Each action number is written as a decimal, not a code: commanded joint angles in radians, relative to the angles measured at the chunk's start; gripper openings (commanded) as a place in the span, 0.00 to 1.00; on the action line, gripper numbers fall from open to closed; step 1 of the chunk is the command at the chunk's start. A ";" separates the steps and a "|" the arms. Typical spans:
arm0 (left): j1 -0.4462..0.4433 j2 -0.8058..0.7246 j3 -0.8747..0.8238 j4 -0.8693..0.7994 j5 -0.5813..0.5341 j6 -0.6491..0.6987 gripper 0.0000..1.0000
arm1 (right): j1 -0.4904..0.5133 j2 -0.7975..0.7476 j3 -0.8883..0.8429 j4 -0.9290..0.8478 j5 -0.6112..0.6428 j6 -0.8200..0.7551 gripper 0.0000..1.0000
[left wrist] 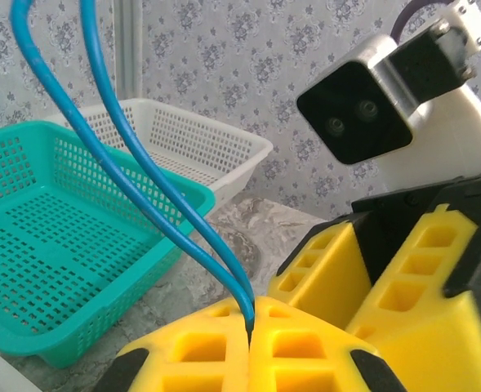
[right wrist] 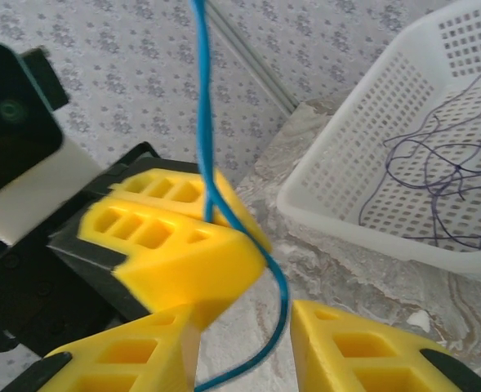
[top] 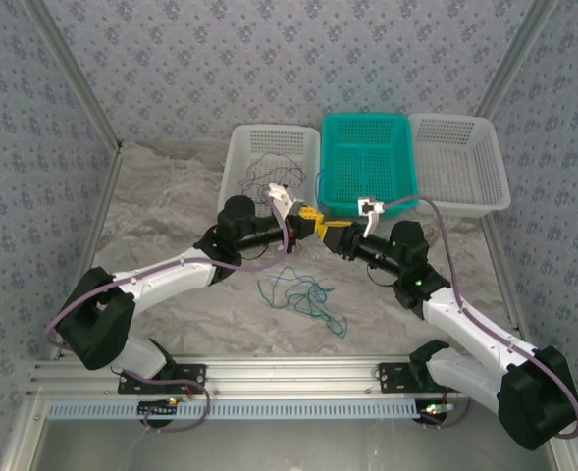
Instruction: Untangle the cables
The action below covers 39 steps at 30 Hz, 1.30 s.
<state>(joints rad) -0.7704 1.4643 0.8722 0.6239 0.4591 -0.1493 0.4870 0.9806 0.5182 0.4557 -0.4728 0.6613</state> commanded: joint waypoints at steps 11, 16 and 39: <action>0.001 -0.027 0.007 0.057 0.036 -0.036 0.00 | 0.016 0.019 0.014 -0.003 0.036 -0.023 0.38; 0.001 -0.035 0.005 0.051 0.036 -0.035 0.00 | 0.024 0.074 0.038 0.039 0.028 -0.023 0.32; 0.135 -0.329 -0.048 -0.412 -0.266 0.124 0.00 | -0.373 -0.168 -0.041 -0.362 0.307 0.123 0.00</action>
<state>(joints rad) -0.6811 1.2129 0.8268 0.2878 0.3107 -0.0589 0.1669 0.8211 0.4847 0.1566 -0.2508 0.7452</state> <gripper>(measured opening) 0.056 0.050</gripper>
